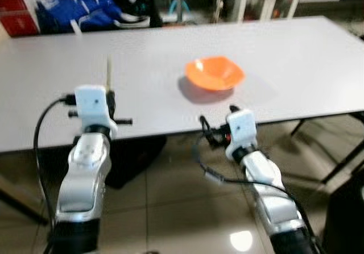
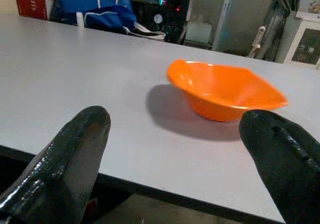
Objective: Setting the table
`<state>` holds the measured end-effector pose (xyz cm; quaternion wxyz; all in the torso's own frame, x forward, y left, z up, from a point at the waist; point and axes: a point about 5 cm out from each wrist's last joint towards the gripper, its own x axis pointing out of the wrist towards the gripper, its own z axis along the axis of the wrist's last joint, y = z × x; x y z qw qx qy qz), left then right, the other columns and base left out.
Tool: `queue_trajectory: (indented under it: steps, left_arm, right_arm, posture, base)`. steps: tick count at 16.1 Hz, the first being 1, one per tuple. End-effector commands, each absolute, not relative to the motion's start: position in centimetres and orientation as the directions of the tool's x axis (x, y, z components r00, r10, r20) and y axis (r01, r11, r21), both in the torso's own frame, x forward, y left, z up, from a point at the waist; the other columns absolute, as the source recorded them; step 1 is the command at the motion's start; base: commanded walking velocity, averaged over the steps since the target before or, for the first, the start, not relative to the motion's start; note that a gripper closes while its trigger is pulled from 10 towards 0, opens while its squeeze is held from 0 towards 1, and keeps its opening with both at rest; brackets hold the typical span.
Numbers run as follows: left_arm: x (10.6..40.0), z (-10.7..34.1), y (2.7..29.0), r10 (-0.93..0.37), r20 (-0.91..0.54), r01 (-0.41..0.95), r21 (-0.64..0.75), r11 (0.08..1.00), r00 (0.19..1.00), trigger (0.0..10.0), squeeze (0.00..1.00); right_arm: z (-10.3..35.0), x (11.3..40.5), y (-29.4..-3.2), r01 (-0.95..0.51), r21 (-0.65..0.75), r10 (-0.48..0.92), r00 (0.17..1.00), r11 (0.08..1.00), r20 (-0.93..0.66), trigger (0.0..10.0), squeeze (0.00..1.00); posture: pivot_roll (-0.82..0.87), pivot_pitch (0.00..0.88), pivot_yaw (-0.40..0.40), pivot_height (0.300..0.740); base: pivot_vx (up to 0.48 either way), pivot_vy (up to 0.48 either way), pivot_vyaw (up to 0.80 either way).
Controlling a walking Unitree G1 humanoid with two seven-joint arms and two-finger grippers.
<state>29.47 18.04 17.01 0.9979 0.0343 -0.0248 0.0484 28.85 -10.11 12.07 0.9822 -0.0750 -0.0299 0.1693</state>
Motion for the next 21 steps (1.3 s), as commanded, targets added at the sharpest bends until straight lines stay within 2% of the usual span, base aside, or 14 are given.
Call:
queue_trajectory:
  steps: [1,7,16,21]
  left_arm:
    - [29.5,17.5,17.7,0.087,0.073,-0.092,0.059,0.994,0.994,0.0,0.00]
    - [29.5,17.6,17.8,0.094,0.086,-0.096,0.022,0.995,0.992,0.0,0.00]
    - [29.6,17.9,18.0,0.110,0.101,-0.114,0.030,0.993,0.989,0.0,0.00]
    - [29.8,18.3,18.0,0.105,0.109,-0.108,0.024,0.994,0.988,0.0,0.00]
  right_arm:
    - [12.3,28.9,-10.8,-0.311,-0.173,0.322,0.946,0.934,0.038,10.0,0.00]
    - [12.2,28.8,-10.7,-0.316,-0.172,0.326,0.945,0.933,0.030,10.0,0.00]
    - [12.1,28.8,-10.9,-0.313,-0.173,0.322,0.947,0.934,0.024,10.0,0.00]
    - [15.6,30.0,-11.5,-0.322,-0.207,0.349,0.931,0.924,0.110,10.0,0.00]
  posture:
    - [-0.07,0.000,0.059,0.740]
    - [-0.07,0.000,0.061,0.740]
    - [-0.07,0.000,0.061,0.740]
    - [-0.08,0.000,0.061,0.740]
  base:
    - [0.266,-0.398,0.00]
    - [0.270,-0.393,0.00]
    - [0.000,0.000,0.00]
    - [0.477,0.000,0.00]
